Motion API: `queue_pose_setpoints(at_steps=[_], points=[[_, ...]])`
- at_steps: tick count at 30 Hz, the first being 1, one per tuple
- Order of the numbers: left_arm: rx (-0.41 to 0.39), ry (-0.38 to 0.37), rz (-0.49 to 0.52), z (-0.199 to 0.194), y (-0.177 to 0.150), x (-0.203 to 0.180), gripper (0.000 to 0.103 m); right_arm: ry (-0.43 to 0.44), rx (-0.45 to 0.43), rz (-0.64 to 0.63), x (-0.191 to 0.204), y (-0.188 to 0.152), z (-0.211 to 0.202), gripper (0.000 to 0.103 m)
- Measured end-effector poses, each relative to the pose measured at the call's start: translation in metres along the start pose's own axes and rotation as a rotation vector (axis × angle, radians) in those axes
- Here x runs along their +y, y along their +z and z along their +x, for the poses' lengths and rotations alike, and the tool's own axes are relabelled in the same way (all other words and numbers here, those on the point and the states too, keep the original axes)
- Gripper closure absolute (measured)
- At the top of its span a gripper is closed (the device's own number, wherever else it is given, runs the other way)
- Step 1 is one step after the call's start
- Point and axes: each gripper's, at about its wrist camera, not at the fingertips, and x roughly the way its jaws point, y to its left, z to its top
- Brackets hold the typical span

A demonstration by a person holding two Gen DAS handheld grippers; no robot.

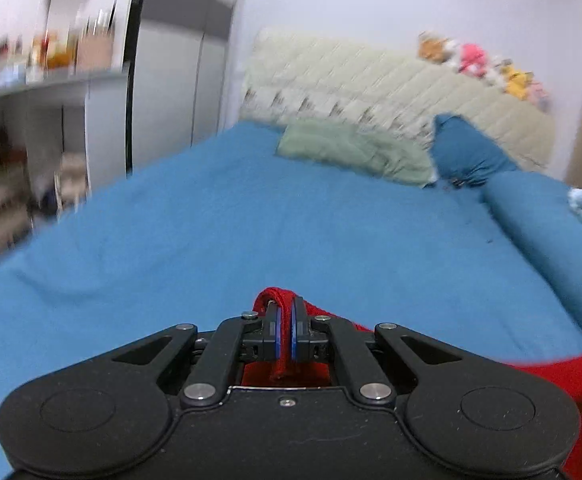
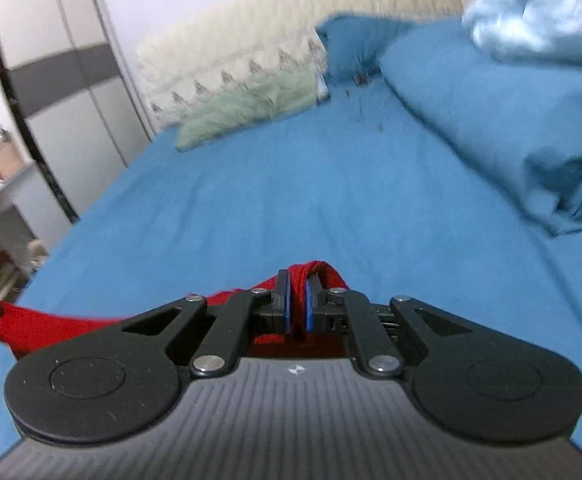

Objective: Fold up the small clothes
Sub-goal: 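Grasp the hem with the left tool while the right tool grasps it too, lift, then fold the held hem toward the collar with both tools, then open both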

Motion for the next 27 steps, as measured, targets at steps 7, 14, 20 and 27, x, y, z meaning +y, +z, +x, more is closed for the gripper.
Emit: queue_pose_setpoints(at_steps=[7,14,20,27], points=[[0.119,0.051,-0.004,0.102,-0.038,0.002,0.099,-0.041,0.084,0.008,-0.013,-0.025,0.113,0.081],[0.093,0.097,-0.003,0.126,-0.018,-0.003,0.061,-0.110,0.043,0.013,-0.018,-0.018,0.137,0.032],[0.013,0.028,0.130,0.073,-0.037,-0.011,0.028,-0.001,-0.059,-0.113,-0.007,-0.045,0.095,0.010],[0.188,-0.080,0.224,0.081,-0.093,-0.019,0.021,0.003,0.094,-0.186,-0.002,-0.080,0.129,0.010]])
